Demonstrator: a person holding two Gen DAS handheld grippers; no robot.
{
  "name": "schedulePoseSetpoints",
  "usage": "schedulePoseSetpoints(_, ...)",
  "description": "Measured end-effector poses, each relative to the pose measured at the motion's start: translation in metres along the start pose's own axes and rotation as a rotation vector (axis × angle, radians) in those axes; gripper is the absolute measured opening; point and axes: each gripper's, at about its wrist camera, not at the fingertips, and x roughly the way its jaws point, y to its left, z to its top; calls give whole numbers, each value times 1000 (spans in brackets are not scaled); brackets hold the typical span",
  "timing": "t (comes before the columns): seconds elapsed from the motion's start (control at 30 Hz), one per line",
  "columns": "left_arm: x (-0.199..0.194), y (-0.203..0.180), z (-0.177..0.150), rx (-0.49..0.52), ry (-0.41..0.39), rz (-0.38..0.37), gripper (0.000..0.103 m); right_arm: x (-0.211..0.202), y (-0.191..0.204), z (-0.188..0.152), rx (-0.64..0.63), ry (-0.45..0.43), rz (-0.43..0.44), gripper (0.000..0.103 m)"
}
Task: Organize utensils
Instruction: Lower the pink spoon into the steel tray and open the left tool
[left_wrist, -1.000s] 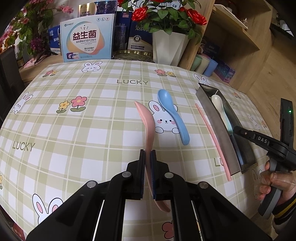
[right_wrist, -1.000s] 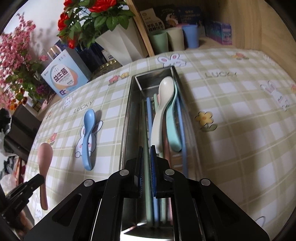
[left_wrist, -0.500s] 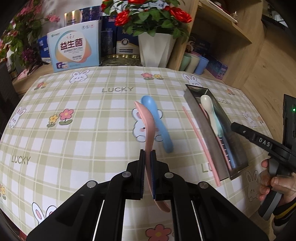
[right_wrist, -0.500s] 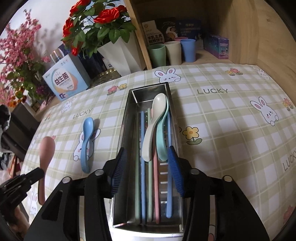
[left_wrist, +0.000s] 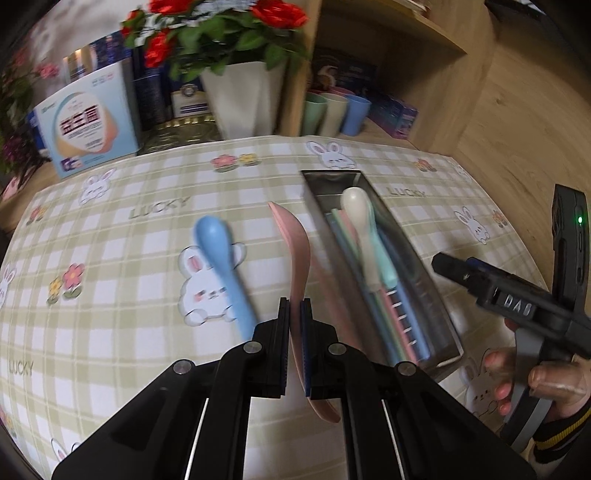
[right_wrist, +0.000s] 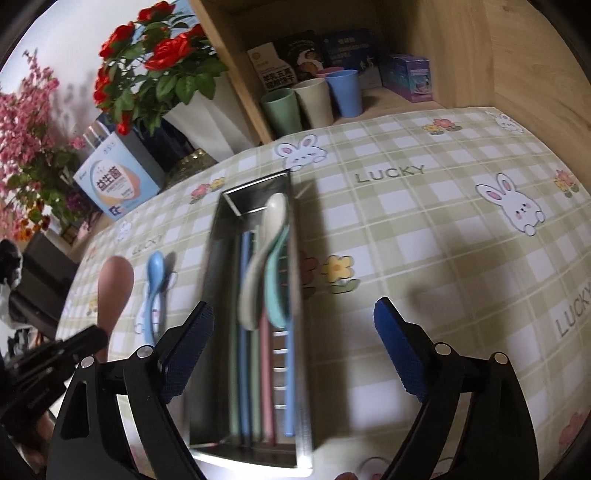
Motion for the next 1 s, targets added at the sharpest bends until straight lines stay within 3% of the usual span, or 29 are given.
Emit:
schedulePoseSetpoints(0.3, 49, -43, 43, 14, 85, -69, 6, -9, -39, 8, 105, -37, -7, 86)
schedulePoseSetpoints(0.53, 87, -74, 71, 120, 149, -7, 6, -9, -54, 8, 163, -40, -2, 86)
schedulePoseSetpoints(1.0, 130, -83, 77, 247, 246, 79, 6, -3, -54, 5, 167, -19, 0, 86)
